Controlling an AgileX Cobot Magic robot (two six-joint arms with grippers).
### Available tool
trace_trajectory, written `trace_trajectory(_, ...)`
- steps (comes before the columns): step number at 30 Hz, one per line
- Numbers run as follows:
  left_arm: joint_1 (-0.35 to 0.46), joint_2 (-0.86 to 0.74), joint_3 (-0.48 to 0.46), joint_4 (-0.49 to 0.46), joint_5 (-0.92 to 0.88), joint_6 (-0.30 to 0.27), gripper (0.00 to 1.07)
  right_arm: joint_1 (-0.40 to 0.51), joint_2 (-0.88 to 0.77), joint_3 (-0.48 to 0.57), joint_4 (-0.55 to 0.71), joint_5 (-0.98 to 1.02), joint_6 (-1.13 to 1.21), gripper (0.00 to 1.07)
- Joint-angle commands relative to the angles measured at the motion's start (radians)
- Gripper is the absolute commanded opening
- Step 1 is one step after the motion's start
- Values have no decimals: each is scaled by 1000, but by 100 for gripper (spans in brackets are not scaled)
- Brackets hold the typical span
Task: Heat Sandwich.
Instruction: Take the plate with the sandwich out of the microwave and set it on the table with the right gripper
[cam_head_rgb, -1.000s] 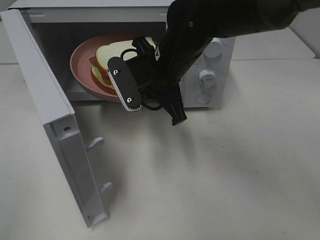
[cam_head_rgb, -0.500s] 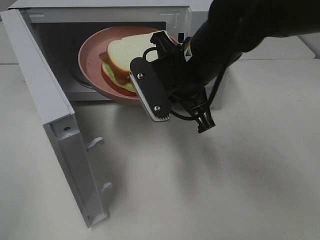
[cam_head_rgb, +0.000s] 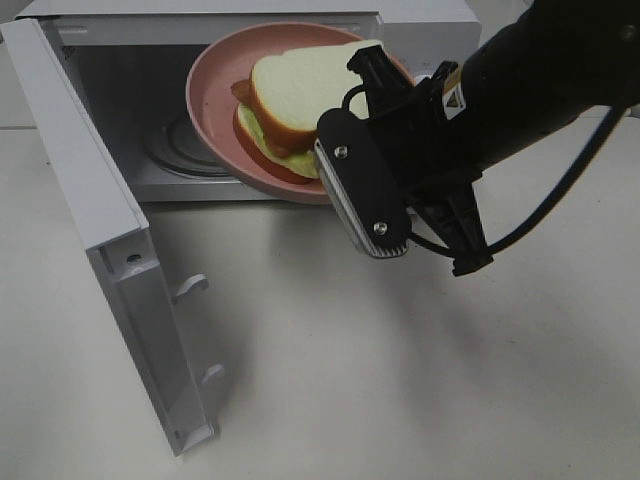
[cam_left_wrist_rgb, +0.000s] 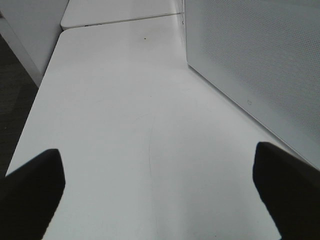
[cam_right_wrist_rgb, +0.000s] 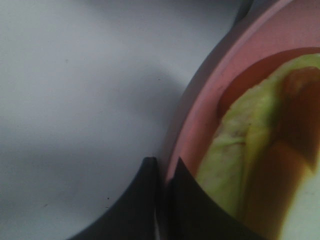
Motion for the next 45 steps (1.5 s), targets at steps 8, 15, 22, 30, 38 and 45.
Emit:
trace_trajectory(8, -3, -27, 3, 3, -7, -7, 98, -5, -114, 77, -10, 61, -17, 0)
trace_trajectory(15, -3, -27, 3, 3, -7, -7, 98, -5, -169, 123, -7, 109, -22, 0)
trace_trajectory(22, -3, -27, 3, 3, -7, -7, 98, -5, -244, 190, -4, 132, -21, 0)
trace_trajectory(30, -3, -27, 3, 3, -7, -7, 98, -5, -327, 266, 16, 161, -20, 0)
trace_trajectory(38, -3, -27, 3, 3, -7, -7, 98, -5, -411, 336, 16, 206, 17, 0)
trace_trajectory(45, -3, -27, 3, 3, -7, -7, 98, -5, -505, 406, -27, 244, 112, 0)
